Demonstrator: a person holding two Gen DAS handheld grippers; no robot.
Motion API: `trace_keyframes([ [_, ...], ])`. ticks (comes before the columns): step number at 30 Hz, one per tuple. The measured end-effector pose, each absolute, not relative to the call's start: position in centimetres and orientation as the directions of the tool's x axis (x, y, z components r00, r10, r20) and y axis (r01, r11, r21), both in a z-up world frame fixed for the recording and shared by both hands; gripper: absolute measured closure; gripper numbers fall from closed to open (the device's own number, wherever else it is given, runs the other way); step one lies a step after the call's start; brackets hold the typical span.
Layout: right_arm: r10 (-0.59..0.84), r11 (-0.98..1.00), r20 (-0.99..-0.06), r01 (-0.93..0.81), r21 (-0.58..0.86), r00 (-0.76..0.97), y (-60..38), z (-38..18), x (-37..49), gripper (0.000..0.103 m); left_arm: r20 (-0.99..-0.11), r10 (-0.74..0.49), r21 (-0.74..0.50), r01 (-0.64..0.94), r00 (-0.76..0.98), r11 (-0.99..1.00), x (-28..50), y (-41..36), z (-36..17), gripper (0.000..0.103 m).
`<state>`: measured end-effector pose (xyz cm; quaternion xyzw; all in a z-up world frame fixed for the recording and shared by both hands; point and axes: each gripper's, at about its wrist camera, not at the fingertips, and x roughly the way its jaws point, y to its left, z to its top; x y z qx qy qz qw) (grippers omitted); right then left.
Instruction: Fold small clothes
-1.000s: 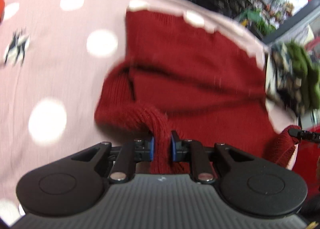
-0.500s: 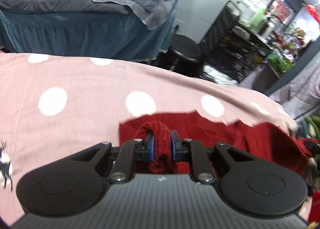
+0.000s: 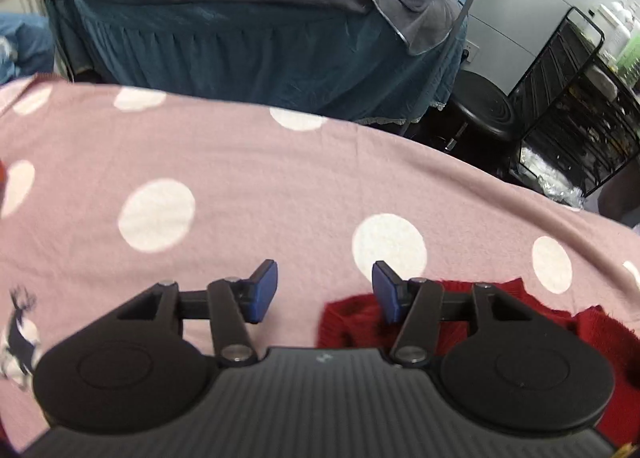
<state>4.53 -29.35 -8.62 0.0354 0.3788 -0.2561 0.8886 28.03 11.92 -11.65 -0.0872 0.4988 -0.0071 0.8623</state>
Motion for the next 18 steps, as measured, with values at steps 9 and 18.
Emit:
trace_keyframes([
  [9, -0.462, 0.843, -0.687, 0.518, -0.144, 0.561, -28.9, -9.1, 5.2, 0.087, -0.849, -0.059, -0.066, 0.007, 0.526, 0.998, 24.4, 12.4, -8.9, 0.017],
  [18, -0.518, 0.836, -0.574, 0.517, -0.183, 0.634, -26.5, -6.7, 4.0, 0.000, -0.861, -0.226, -0.087, 0.306, 0.456, 0.948, 18.1, 4.7, -9.1, 0.015],
])
